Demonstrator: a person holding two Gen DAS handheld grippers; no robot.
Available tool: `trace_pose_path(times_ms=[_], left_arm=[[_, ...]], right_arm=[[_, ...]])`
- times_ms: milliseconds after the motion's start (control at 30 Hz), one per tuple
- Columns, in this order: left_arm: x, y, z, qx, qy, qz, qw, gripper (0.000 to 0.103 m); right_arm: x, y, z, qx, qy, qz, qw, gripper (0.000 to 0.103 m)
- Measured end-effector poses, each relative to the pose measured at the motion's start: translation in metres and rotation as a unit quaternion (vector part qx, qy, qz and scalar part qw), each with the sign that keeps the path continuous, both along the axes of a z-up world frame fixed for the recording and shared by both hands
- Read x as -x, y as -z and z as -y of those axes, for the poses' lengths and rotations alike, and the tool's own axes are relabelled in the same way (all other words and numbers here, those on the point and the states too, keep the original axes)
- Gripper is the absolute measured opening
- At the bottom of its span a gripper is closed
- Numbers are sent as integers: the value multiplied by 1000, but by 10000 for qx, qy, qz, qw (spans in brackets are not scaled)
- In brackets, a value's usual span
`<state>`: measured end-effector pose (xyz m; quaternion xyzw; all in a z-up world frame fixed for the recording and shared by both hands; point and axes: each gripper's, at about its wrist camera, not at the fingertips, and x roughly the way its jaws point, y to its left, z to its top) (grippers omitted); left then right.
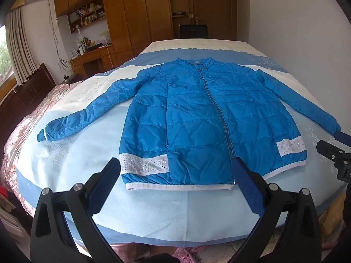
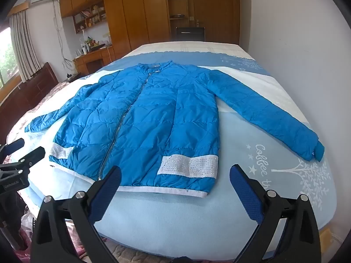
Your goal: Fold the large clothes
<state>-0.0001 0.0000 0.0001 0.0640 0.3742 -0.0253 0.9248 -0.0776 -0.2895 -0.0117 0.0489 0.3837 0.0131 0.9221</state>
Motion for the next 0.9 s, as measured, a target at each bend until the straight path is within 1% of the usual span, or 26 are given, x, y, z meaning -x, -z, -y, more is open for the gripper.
trace_pose_path(times_ms=[900], left_arm=[[0, 0, 1, -14, -4, 13, 10000, 100]], right_arm=[[-2, -1, -1, -7, -8, 21, 10000, 99]])
